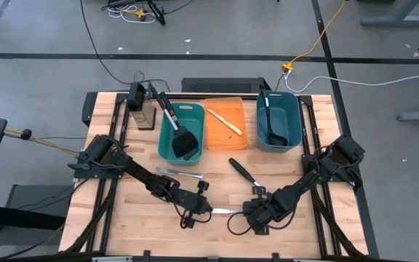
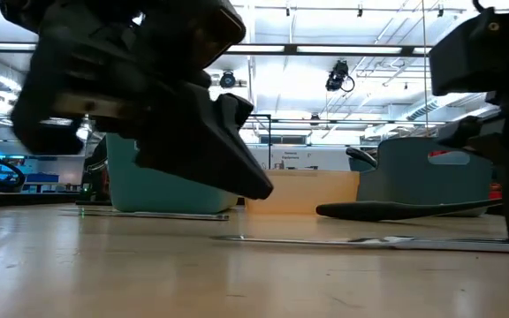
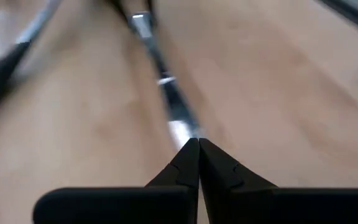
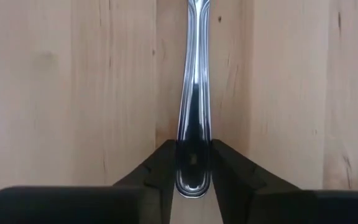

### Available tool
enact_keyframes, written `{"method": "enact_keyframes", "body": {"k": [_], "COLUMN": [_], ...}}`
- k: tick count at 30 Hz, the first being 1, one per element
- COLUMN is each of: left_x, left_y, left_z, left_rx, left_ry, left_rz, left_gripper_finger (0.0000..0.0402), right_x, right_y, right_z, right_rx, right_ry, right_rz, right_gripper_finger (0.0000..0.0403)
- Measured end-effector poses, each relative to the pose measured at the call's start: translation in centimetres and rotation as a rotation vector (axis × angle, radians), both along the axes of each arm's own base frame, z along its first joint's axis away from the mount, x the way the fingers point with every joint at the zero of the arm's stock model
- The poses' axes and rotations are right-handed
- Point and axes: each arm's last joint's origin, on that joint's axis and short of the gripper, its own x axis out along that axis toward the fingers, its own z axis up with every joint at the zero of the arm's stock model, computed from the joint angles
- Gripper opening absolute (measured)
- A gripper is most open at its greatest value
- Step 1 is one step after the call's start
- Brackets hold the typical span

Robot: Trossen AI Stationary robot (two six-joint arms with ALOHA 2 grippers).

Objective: Pick & Place Kitchen Items
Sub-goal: Put the right silver table knife into the orange bin

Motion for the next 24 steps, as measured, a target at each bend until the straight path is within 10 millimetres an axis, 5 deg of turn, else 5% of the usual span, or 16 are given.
{"method": "enact_keyframes", "body": {"k": [24], "left_x": [-0.82], "left_y": [0.26], "left_z": [-0.99], "left_rx": [0.063], "left_ry": [0.114], "left_rz": [0.034], "left_gripper_finger": [0.0004], "right_x": [0.27], "right_y": [-0.15], "right_z": [-0.11], "right_rx": [-0.001], "right_ry": [-0.017], "right_rz": [-0.014], "right_gripper_finger": [0.0096]}}
